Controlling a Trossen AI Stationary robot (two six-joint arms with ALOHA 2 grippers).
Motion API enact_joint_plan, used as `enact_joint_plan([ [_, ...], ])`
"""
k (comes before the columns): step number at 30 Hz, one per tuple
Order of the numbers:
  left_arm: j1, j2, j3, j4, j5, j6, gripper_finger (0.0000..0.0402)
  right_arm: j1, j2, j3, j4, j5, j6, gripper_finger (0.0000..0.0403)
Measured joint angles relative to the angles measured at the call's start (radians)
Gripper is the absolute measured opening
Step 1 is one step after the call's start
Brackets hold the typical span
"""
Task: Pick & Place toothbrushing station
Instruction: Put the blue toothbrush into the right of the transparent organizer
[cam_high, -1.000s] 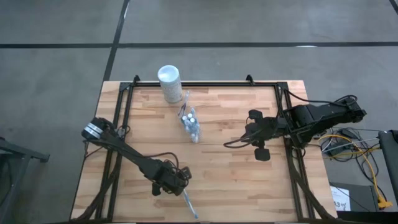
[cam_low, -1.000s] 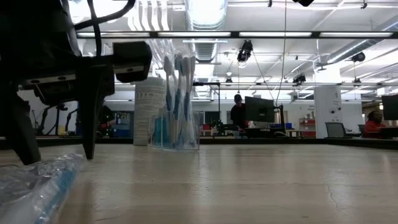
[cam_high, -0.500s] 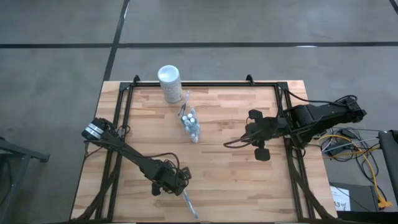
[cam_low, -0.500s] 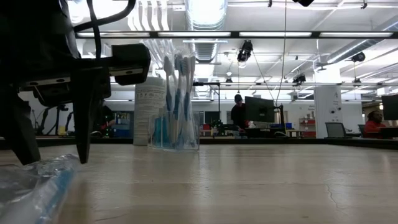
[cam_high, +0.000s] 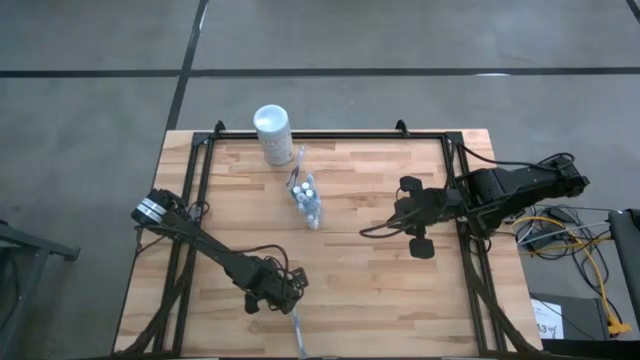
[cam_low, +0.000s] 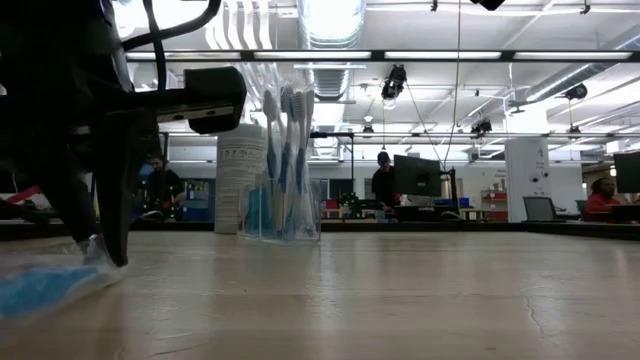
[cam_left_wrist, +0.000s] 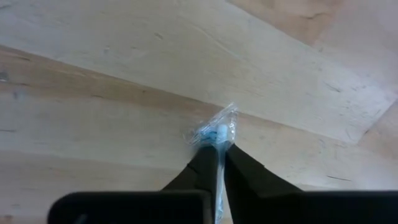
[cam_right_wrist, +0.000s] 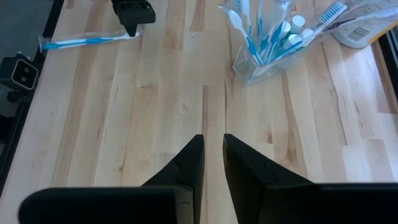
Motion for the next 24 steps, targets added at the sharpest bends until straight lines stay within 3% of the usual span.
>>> enact_joint_plan([
  [10,-0.001,-0.007,0.001,-0.006,-0.028,0.049,0.0008,0.0,0.0,0.0,0.0,0.0,0.0,0.0054],
  [24,-0.002,-0.035,0.024,-0.072,-0.353,0.202,0.0002,0.0,0.0,0.0,0.0,0.0,0.0,0.0054],
])
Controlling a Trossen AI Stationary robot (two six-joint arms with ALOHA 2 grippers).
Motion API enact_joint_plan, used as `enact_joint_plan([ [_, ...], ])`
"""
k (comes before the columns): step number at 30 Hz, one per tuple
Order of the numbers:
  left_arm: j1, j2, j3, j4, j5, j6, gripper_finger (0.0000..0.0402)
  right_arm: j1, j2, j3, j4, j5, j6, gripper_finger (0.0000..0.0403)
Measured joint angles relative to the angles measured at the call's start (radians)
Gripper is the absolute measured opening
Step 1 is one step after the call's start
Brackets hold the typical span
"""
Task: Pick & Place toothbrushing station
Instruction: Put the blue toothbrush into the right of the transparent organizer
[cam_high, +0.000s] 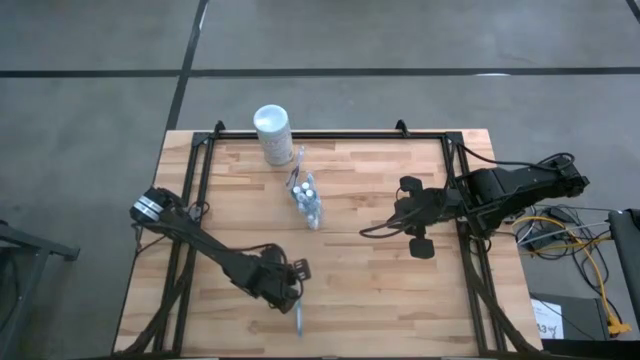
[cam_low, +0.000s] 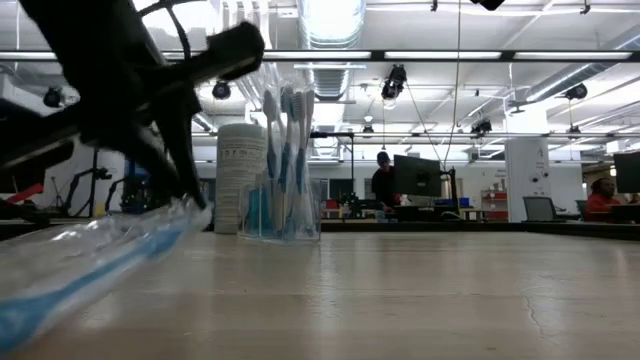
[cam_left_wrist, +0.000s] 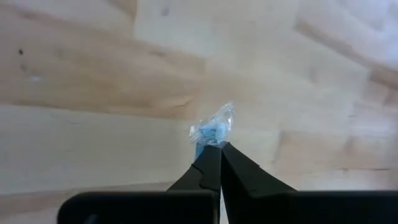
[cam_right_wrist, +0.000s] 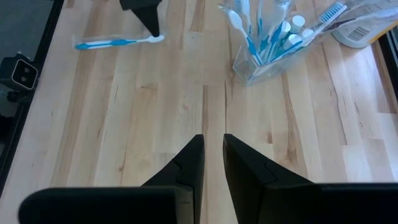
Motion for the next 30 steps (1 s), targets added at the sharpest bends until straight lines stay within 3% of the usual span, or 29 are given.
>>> enact_joint_plan([
  [11,-0.002,-0.113,0.079,-0.209,-0.172,0.107,0.0001,0.0,0.0,0.0,0.0,0.0,0.001,0.0054],
  [20,-0.003,-0.169,0.147,-0.286,-0.423,0.341,0.0002,0.0,0.0,0.0,0.0,0.0,0.0,0.0054],
  [30,-0.007,-0.172,0.199,-0.305,-0.623,0.621,0.0001,0.0,0.0,0.0,0.0,0.0,0.001,0.0054],
])
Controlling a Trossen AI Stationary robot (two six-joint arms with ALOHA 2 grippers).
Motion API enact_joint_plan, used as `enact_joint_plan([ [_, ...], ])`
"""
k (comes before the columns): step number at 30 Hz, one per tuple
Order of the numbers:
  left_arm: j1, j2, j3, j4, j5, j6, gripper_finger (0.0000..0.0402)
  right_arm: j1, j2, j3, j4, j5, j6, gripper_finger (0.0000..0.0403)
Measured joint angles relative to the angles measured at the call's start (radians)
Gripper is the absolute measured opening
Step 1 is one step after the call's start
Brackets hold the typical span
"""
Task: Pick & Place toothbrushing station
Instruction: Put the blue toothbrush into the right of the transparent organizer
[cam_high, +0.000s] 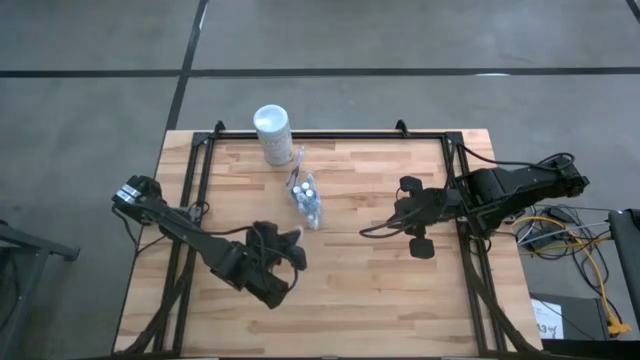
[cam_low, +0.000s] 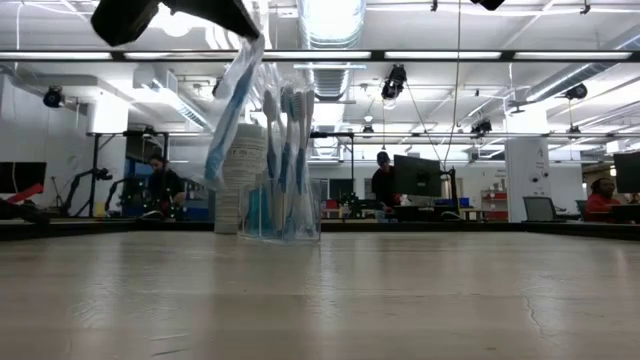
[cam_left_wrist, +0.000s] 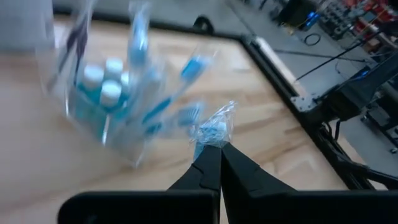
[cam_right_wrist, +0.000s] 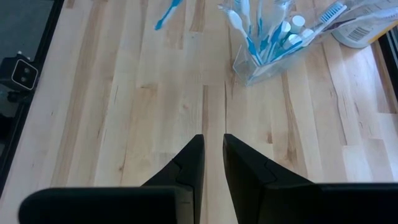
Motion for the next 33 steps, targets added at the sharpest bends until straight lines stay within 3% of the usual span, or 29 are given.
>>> enact_joint_plan([
  [5,-0.009,0.0,0.018,0.029,-0.116,0.146,0.0001,0.0,0.0,0.0,0.0,0.0,0.0,0.0054],
  [13,-0.024,0.0,0.025,0.147,-0.301,0.562,0.0001,0.0,0.0,0.0,0.0,0.0,-0.001,0.0054],
  [18,-0.025,0.006,-0.003,0.203,-0.373,0.558,0.0001,0.0,0.0,0.0,0.0,0.0,-0.001,0.0054],
  [28,-0.028,0.01,-0.009,0.247,-0.422,0.568,0.0001,0.0,0.0,0.0,0.0,0.0,-0.001,0.0054],
  [33,-0.028,-0.002,-0.009,0.25,-0.387,0.569,0.0001,0.0,0.0,0.0,0.0,0.0,-0.001,0.0054],
])
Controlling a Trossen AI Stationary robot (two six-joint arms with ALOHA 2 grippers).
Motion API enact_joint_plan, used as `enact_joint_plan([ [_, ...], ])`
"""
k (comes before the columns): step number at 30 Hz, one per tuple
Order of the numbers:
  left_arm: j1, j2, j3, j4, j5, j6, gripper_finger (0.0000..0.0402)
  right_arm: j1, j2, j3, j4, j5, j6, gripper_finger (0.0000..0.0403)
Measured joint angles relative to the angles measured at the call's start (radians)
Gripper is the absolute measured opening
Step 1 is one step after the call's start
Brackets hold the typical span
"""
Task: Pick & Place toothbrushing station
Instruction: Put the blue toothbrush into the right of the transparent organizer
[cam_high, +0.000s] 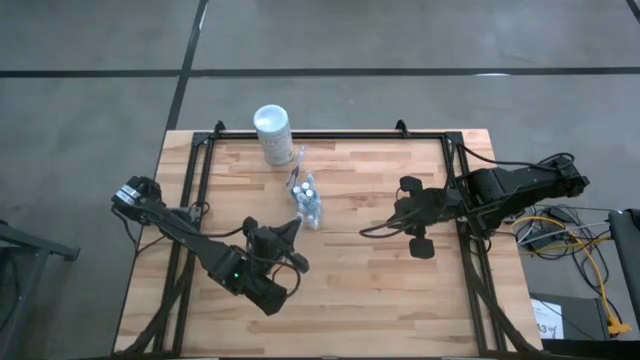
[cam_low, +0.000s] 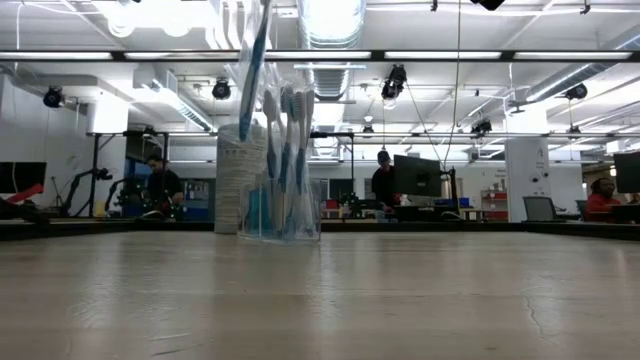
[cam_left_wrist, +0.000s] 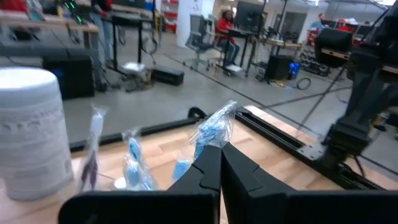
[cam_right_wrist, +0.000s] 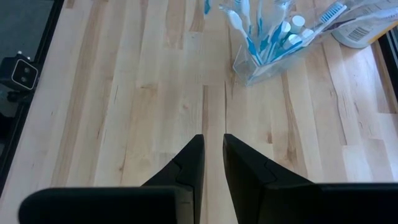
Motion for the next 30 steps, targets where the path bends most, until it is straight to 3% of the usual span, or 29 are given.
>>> enact_joint_plan([
  [10,0.006,-0.093,0.0,0.101,0.071,0.201,0.0001,0.0,0.0,0.0,0.0,0.0,0.0,0.0054],
  [22,0.033,-0.103,0.0,0.308,0.103,0.473,0.0001,0.0,0.0,0.0,0.0,0.0,0.001,0.0054],
  [30,0.125,-0.127,0.0,0.462,0.277,0.708,0.0001,0.0,0.0,0.0,0.0,0.0,0.0,0.0054],
])
